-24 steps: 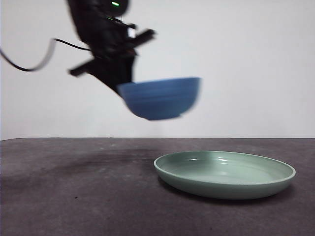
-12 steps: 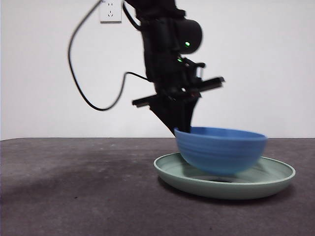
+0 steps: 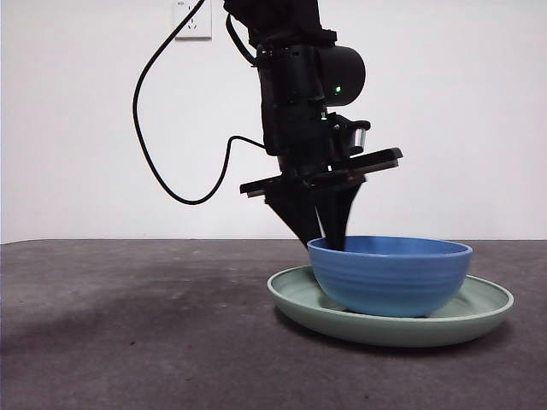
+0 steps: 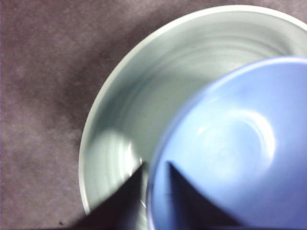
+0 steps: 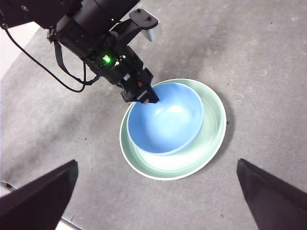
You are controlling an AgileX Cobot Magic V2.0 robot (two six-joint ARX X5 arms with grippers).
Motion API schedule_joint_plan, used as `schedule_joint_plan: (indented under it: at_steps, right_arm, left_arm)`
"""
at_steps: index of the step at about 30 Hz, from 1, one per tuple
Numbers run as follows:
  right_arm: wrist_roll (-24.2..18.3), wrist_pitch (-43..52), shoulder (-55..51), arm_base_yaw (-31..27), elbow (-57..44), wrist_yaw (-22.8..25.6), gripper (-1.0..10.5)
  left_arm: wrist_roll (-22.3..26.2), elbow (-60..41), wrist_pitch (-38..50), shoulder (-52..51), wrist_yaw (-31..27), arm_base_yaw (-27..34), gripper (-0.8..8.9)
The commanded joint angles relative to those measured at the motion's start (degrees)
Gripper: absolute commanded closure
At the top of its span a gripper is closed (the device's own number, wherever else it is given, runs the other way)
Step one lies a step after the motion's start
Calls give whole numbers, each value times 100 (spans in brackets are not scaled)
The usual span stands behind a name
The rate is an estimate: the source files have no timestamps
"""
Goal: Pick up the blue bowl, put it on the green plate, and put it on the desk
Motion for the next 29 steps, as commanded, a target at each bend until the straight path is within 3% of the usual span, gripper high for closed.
schedule_joint_plan:
  at_steps: [1, 3, 9, 20, 24, 29]
  right_arm:
    - [103, 28, 22, 15, 111, 2, 301]
    - [120, 31, 22, 15, 111, 2, 301]
    - [122, 31, 28, 15, 111, 4, 301]
    - [-144, 31, 35, 15, 111, 157, 301]
    - [-142, 31, 35, 15, 111, 190, 301]
    - [-146, 35, 35, 15, 111, 195, 301]
  left_arm:
    - [46, 409, -61, 184, -39, -13, 369]
    - [48, 765, -232, 184, -39, 20, 281]
    - [151, 2312, -1823, -17, -42, 229, 281]
    - [310, 2326, -2131, -2210, -369, 560, 281]
    - [442, 1770, -2157, -3246, -369, 557, 281]
    - [514, -280, -1998, -5051, -369, 557, 281]
